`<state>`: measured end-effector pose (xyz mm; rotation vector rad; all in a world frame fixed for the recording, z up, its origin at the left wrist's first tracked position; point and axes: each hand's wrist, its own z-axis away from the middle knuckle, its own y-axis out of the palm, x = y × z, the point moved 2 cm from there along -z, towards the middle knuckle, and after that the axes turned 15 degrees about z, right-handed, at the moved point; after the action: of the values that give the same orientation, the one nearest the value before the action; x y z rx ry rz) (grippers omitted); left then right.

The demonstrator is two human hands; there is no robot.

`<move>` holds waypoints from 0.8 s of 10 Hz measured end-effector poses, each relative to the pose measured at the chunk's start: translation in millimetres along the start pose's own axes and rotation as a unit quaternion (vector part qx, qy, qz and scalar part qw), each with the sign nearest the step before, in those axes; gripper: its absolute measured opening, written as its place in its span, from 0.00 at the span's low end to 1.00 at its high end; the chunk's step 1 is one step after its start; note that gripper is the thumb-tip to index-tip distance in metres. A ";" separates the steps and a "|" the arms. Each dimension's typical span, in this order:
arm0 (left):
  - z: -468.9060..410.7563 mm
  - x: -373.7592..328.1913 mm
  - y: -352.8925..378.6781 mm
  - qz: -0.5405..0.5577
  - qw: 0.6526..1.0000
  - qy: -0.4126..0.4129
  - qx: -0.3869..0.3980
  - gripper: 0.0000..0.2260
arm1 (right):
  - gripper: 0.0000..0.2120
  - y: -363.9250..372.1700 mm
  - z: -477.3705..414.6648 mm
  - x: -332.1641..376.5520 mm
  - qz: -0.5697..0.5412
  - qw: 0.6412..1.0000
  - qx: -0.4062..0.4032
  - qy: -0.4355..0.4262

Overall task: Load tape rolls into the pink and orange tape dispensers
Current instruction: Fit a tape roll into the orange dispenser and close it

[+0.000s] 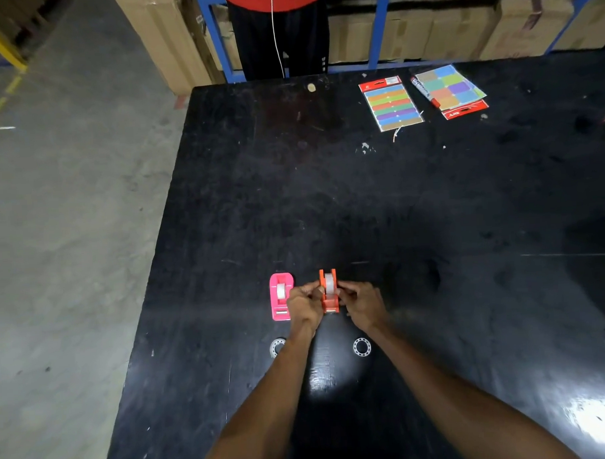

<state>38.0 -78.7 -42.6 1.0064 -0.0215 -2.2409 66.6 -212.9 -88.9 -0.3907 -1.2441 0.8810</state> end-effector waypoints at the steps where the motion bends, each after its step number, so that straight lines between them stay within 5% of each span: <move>1: -13.2 4.2 -0.2 0.020 1.000 -0.004 -0.009 0.11 | 0.14 1.3 0.4 -0.1 -0.005 1.000 -0.003 0.000; 3: -12.6 -3.5 -4.2 -0.067 0.994 0.057 -0.062 0.15 | 0.11 -1.2 1.7 2.6 0.014 1.000 -0.016 -0.006; 5: -2.2 -6.7 -0.6 -0.142 0.990 0.013 -0.001 0.12 | 0.10 -5.6 0.9 5.8 0.037 0.999 0.000 -0.003; 7: -10.2 -1.8 3.6 -0.086 0.989 0.099 -0.066 0.19 | 0.10 -4.5 -2.3 1.5 0.076 0.997 0.013 0.007; 8: -4.3 2.0 6.0 -0.102 0.992 0.074 -0.030 0.15 | 0.10 -8.8 0.1 2.0 0.073 0.997 0.017 0.023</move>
<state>43.4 -83.4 -45.3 1.1851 0.2229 -2.3274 69.8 -216.9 -81.4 -0.4774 -1.1667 1.0107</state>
